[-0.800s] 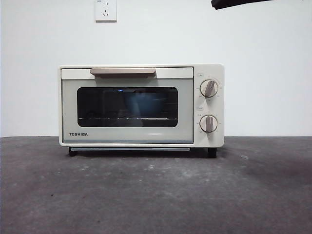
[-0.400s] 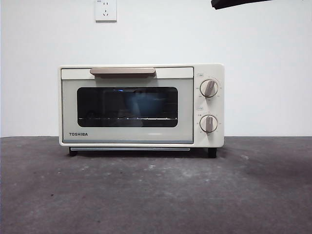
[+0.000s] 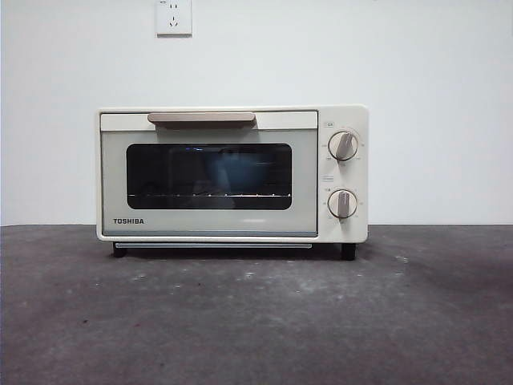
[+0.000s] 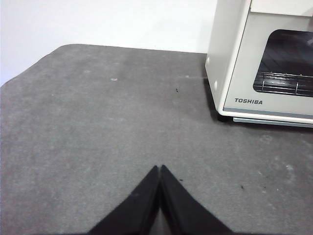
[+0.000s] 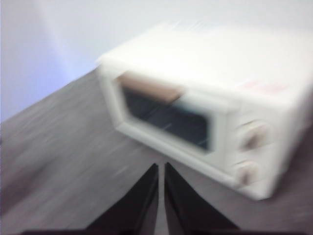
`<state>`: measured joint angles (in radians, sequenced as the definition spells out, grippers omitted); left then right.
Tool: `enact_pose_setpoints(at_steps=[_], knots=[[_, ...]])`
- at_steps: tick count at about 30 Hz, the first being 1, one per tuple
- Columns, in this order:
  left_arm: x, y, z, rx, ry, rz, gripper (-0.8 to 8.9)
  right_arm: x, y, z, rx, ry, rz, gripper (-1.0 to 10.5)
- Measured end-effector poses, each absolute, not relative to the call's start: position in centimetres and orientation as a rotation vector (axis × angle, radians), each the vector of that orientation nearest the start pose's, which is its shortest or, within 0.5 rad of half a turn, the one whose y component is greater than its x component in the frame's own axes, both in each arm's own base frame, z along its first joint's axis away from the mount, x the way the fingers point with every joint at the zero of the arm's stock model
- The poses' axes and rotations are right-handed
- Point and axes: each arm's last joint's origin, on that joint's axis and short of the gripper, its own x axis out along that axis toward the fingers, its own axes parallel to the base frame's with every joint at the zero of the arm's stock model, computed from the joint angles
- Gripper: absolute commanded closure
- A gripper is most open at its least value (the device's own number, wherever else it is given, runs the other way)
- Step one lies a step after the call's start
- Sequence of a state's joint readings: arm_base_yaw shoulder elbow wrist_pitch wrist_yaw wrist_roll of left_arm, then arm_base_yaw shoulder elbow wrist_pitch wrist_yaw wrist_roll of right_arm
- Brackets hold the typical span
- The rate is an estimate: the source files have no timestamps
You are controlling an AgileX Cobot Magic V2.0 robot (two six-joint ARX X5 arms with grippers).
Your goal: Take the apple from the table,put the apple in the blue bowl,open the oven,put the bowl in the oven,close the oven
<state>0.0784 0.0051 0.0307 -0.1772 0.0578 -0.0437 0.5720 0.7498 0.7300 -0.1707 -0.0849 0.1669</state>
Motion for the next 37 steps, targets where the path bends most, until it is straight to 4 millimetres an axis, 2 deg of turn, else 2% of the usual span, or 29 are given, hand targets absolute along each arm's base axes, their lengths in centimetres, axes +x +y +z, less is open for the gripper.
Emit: enact_pose_setpoints(at_steps=[4,6,13,18,22,25,30,37], knots=[[9.5,0.6,15.7,-0.054,0.151,0.023,8.06,13.2,6.3,33.2,0.114,0.134,0.510,9.4],[9.5,0.6,15.7,-0.054,0.151,0.023,8.06,12.8,5.0,33.1,0.119,0.100,0.448,9.4],[9.5,0.6,15.7,-0.054,0.151,0.024,8.06,10.7,1.4,29.7,0.090,-0.014,0.207,9.4],[9.5,0.6,15.7,-0.054,0.151,0.023,8.06,10.0,0.7,25.8,0.058,-0.113,0.103,9.4],[9.5,0.6,15.7,-0.054,0.151,0.023,8.06,9.7,0.5,22.2,0.055,-0.129,0.021,9.4],[9.5,0.6,15.7,-0.054,0.151,0.024,8.06,9.5,0.3,20.4,0.058,-0.140,-0.017,9.4],[9.5,0.6,15.7,-0.054,0.151,0.024,8.06,9.5,0.3,18.5,0.058,-0.136,-0.020,9.4],[9.5,0.6,15.7,-0.054,0.151,0.024,8.06,9.7,0.3,17.3,0.051,-0.039,-0.022,9.4]])
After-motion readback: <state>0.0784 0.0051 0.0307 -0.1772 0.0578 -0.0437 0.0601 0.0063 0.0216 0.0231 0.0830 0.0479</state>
